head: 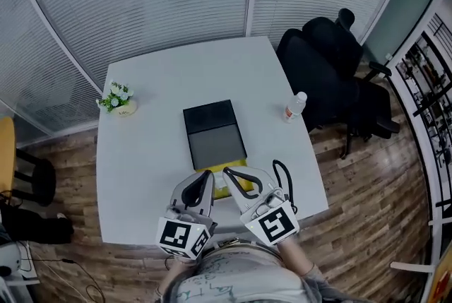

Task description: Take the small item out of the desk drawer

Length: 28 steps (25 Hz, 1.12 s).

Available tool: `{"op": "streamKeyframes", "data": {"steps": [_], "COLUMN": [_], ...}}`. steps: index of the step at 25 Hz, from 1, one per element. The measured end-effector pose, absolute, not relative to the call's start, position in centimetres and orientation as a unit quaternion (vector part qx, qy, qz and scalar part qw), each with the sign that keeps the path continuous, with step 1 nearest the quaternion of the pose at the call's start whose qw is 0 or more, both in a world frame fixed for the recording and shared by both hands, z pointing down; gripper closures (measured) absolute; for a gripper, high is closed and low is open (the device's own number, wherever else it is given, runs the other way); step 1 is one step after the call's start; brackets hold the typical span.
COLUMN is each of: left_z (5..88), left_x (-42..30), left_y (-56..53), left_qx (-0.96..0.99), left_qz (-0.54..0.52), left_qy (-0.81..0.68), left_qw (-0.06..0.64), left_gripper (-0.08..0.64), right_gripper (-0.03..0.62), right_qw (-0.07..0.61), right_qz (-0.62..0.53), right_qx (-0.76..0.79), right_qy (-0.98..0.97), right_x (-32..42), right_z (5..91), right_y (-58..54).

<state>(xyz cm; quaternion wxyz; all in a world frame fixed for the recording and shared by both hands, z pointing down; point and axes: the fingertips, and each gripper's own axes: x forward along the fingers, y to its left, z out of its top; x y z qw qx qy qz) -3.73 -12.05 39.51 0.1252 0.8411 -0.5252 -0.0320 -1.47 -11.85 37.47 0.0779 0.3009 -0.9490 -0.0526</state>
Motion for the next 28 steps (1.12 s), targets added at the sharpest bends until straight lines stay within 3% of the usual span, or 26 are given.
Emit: {"op": "streamKeyframes", "data": {"steps": [28], "left_z": [41.0], "left_x": [-4.0], "left_y": [-13.7], "left_qx": [0.831], "left_qz": [-0.02], "left_qy": [-0.539], "left_qw": [0.136], "left_gripper": [0.563], "right_gripper": [0.589], "right_qw": [0.101], "right_qz": [-0.032], "right_qx": [0.269], "right_qy": [-0.957], "right_x": [-2.8], "right_z": [40.0], "right_y": [-13.7]}}
